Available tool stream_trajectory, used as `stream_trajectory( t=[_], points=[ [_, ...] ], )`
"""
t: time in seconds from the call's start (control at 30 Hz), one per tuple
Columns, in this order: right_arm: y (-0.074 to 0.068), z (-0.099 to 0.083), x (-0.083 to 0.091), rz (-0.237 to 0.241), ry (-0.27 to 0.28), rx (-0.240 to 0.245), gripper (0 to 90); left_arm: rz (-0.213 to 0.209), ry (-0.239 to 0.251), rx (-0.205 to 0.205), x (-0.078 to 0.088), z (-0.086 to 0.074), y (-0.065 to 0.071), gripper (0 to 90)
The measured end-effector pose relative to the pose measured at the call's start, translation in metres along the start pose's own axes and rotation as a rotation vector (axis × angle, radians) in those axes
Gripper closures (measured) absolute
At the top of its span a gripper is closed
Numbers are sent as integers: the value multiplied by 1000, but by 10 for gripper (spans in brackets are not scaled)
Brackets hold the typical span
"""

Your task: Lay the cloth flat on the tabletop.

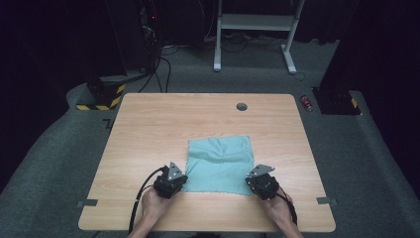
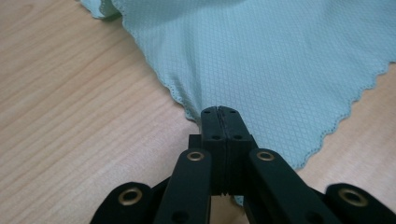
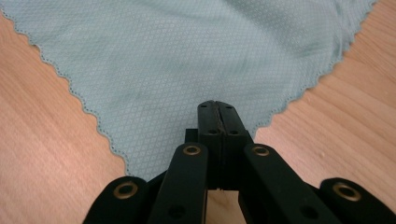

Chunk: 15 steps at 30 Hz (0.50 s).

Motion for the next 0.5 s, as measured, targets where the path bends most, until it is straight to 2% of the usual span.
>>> stream_trajectory(
  t=[0.1,0.17,0.2,0.23,0.27,0.3,0.33,0.37,0.43,0.5],
  points=[
    [3,-5,4,10,-9,-6,900,-25,-13,5,3,-2,4,895],
    [2,-2,8,20,13,-14,877,-60,-5,35,4,-1,5,883],
    [0,4,9,24,38,-12,852,-79,2,56,4,0,5,838],
    [-3,17,10,42,85,-18,821,-95,20,94,2,5,1,704],
    [-3,22,7,53,95,-23,806,-86,24,106,0,11,-4,650],
    [-3,22,7,53,95,-23,806,-86,24,106,0,11,-4,621],
    [0,32,-7,58,102,-29,786,-75,28,108,-2,15,-10,606],
    [0,32,-7,58,102,-29,786,-58,36,113,-4,21,-17,606],
    [8,36,-20,55,109,-65,777,-8,39,127,-10,32,-34,583],
    [19,39,-26,51,128,-113,777,10,52,175,-17,43,-50,580]
  ],
)
Point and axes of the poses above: each handheld gripper's, and its own axes: x roughly backward along the jaws, z roughly out of its top, y roughly to its right, the point moved 7 cm from there along -x, roughly forward along the jaws, and after that the axes turned 1 degree about -x, right-handed, at the moved point
